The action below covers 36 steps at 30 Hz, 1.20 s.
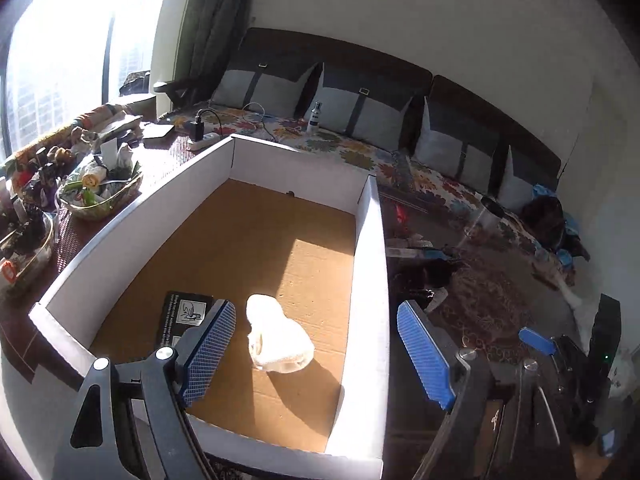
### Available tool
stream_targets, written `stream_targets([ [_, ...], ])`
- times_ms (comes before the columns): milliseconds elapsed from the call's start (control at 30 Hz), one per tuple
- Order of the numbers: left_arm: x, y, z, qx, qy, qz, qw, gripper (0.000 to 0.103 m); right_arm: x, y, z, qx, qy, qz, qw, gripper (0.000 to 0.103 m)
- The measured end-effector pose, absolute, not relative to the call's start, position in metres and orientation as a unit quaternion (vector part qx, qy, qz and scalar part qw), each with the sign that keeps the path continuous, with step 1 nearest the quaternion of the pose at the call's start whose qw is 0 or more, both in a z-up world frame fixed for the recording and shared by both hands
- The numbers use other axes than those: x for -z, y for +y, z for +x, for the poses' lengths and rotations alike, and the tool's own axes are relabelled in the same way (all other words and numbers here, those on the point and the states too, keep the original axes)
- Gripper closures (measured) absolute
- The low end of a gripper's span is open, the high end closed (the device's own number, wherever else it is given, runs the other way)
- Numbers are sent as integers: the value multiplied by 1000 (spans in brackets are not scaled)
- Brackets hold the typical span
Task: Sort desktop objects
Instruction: 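Carry the black box into the cardboard tray with the left tool while the right tool drops the glove there, then withdraw both open tools from the tray back over the table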
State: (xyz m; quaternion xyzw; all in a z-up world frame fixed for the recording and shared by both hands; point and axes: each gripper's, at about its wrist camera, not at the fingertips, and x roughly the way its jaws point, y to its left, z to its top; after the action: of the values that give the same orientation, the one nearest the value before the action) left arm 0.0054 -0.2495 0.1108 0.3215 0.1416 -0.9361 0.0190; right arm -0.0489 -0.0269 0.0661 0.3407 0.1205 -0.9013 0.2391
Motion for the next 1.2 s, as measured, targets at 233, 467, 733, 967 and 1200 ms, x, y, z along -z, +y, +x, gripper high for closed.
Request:
stream_targets([
  [233, -91, -135, 2, 930, 117, 340, -81, 2, 3, 92, -59, 896, 99, 419, 105, 0],
  [467, -9, -79, -44, 900, 71, 427, -56, 3, 34, 132, -71, 891, 101, 439, 59, 0],
  [733, 26, -67, -74, 899, 18, 437, -13, 3, 44, 150, -80, 894, 76, 438, 57, 0],
  [967, 30, -76, -76, 901, 34, 433, 0, 3, 47, 153, -87, 892, 59, 443, 64, 0],
  [1200, 40, -85, -85, 893, 57, 447, 9, 3, 48, 156, -89, 890, 45, 448, 70, 0],
])
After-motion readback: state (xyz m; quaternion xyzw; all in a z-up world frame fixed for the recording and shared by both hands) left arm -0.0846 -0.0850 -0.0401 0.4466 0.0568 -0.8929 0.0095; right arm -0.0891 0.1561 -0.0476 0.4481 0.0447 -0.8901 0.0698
